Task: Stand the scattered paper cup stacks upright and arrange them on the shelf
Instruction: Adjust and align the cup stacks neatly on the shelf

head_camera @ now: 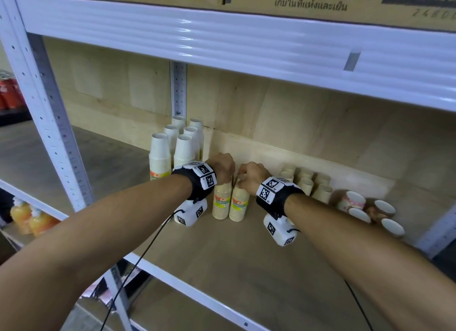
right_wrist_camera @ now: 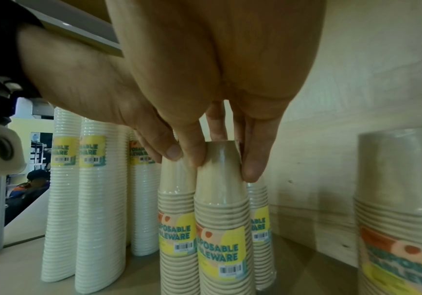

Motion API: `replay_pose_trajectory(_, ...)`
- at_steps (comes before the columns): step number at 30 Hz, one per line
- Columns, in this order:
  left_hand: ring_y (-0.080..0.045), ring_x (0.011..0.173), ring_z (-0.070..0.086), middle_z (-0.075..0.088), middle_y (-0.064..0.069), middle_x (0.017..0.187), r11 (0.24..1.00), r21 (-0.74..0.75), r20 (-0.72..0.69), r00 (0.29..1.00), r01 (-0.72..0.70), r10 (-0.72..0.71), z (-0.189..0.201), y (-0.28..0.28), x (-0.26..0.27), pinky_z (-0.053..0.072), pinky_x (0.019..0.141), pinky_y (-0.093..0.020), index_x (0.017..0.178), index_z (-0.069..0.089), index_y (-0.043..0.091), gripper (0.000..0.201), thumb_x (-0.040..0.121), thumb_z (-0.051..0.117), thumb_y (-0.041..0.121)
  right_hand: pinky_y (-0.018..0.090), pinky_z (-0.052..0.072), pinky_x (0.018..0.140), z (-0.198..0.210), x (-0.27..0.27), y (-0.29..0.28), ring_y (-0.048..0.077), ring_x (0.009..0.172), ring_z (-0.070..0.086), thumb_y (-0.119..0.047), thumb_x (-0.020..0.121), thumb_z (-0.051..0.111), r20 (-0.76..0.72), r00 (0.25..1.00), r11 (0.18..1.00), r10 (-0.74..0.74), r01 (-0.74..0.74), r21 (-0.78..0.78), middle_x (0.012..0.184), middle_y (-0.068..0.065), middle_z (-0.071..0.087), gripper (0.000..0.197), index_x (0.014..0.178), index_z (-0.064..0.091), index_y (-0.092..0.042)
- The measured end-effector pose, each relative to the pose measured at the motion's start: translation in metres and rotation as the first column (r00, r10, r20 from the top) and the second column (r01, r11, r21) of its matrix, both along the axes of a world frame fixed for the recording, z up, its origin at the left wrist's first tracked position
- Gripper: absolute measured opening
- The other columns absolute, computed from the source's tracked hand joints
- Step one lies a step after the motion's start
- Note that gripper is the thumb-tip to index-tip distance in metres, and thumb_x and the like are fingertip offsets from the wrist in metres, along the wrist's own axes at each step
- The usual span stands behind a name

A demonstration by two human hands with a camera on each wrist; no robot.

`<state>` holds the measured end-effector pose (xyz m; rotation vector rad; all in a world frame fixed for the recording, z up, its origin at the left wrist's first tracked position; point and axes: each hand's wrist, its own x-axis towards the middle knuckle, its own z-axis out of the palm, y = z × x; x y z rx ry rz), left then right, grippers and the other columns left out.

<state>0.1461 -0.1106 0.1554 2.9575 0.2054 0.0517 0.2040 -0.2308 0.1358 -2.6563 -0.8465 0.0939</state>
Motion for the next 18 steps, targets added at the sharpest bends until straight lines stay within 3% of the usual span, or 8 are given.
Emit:
replay_pose_trajectory(4, -0.027, 0.103, 0.064, 0.068, -0.011, 0.111, 0.999, -0.048, -0.023, 1.0, 0.017, -0.018, 0.006, -0.014, 0.006, 0.056, 0.082, -0.034, 0.112, 0.069, 0.004, 0.027, 0.086, 0.066, 0.008, 0.033, 0.056, 0.081, 0.008, -0.002, -0.02, 0.027, 0.096, 0.066, -0.019, 0.079, 0.071, -0.012, 1.0, 1.0, 0.001, -0.001, 0.011, 0.106, 0.007, 0.07, 0.033, 0.111, 0.068, -0.017)
replay_pose_trajectory(7, -0.025, 0.099, 0.064, 0.068, -0.008, 0.113, 0.994, -0.085, -0.01, 0.998, 0.063, -0.065, 0.011, -0.029, 0.011, 0.052, 0.075, -0.029, 0.113, 0.071, 0.01, 0.03, 0.084, 0.066, 0.006, 0.029, 0.054, 0.078, 0.013, -0.001, -0.038, 0.027, 0.096, 0.066, -0.021, 0.078, 0.073, -0.005, 0.997, 0.997, -0.072, 0.072, 0.013, 0.106, 0.009, 0.07, 0.03, 0.107, 0.07, -0.013)
replay_pose_trajectory(12, -0.023, 0.104, 0.063, 0.067, -0.006, 0.119, 0.985, -0.099, 0.013, 0.99, 0.141, -0.141, 0.016, -0.059, 0.022, 0.047, 0.076, -0.024, 0.119, 0.069, 0.012, 0.034, 0.086, 0.066, 0.007, 0.024, 0.046, 0.074, 0.021, 0.001, -0.071, 0.025, 0.1, 0.065, -0.02, 0.079, 0.074, -0.003, 0.99, 0.99, -0.14, 0.14, 0.011, 0.11, 0.008, 0.068, 0.034, 0.111, 0.069, -0.01)
replay_pose_trajectory(18, -0.023, 0.106, 0.063, 0.066, -0.006, 0.121, 0.973, -0.108, 0.024, 0.979, 0.205, -0.203, 0.017, -0.09, 0.036, 0.047, 0.077, -0.022, 0.121, 0.068, 0.012, 0.037, 0.085, 0.068, 0.009, 0.028, 0.053, 0.079, 0.025, 0.007, -0.104, 0.024, 0.099, 0.066, -0.019, 0.081, 0.074, -0.007, 0.976, 0.976, -0.218, 0.218, -0.02, 0.106, 0.008, 0.069, 0.028, 0.106, 0.07, -0.008)
